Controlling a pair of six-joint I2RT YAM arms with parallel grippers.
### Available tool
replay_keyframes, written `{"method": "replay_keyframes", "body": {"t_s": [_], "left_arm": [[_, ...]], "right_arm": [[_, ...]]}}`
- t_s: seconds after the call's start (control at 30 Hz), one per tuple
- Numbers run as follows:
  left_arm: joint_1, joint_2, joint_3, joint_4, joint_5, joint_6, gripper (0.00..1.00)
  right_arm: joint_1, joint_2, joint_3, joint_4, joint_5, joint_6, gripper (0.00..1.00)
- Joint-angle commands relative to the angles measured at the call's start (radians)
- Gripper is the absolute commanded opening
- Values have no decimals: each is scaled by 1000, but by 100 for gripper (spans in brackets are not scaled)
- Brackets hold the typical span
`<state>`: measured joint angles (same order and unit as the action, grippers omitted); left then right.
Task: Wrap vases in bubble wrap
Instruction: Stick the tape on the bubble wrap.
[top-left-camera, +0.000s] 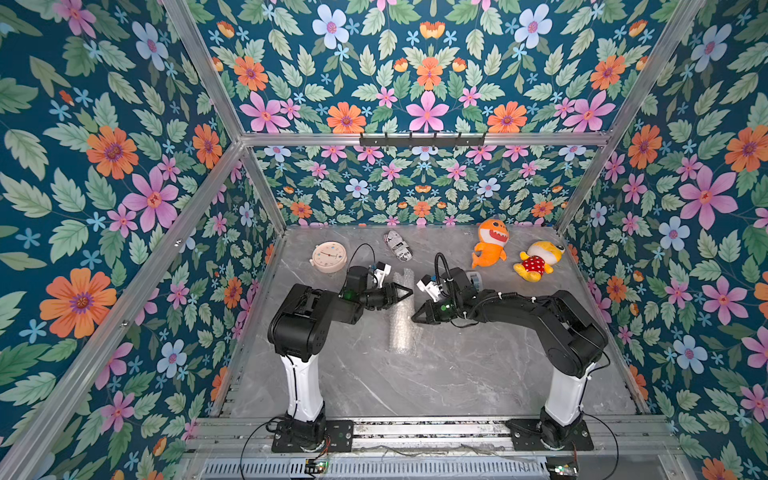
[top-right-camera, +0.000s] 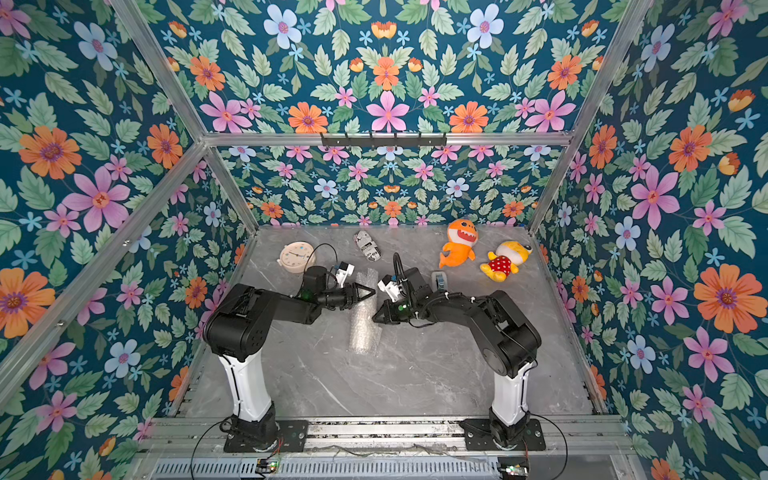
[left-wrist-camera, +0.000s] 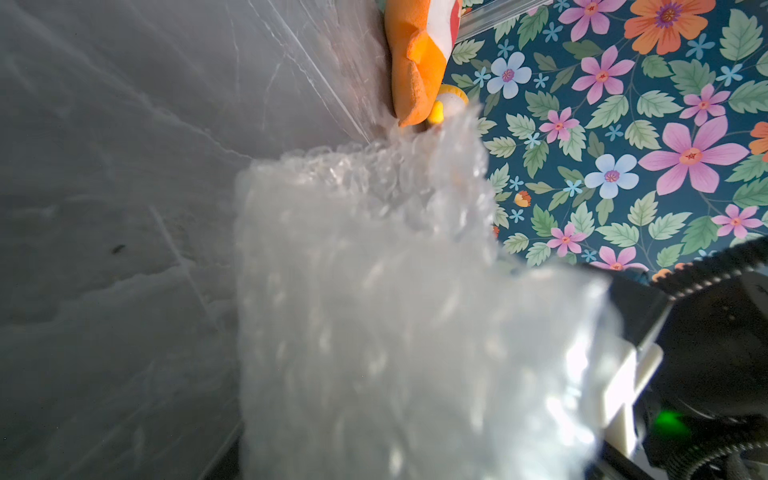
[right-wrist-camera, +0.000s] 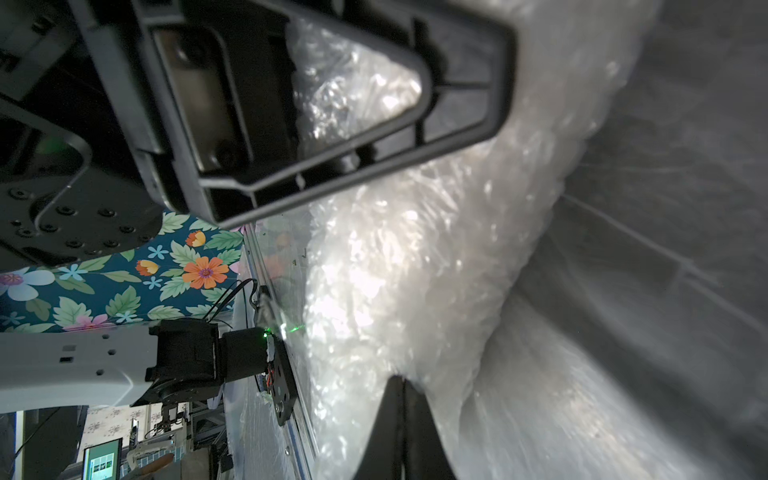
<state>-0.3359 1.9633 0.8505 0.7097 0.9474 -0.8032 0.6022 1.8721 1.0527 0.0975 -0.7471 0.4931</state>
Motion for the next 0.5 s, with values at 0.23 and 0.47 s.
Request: {"method": "replay_keyframes", "body": {"t_s": [0.23, 0.47], "left_arm": [[-3, -9, 1, 51, 22, -12, 11], [-2, -8, -1, 65, 22, -20, 11]], "right_arm": [[-2, -182, -18, -180, 91, -120, 3], [46, -98, 89, -194, 63, -127, 3]]}}
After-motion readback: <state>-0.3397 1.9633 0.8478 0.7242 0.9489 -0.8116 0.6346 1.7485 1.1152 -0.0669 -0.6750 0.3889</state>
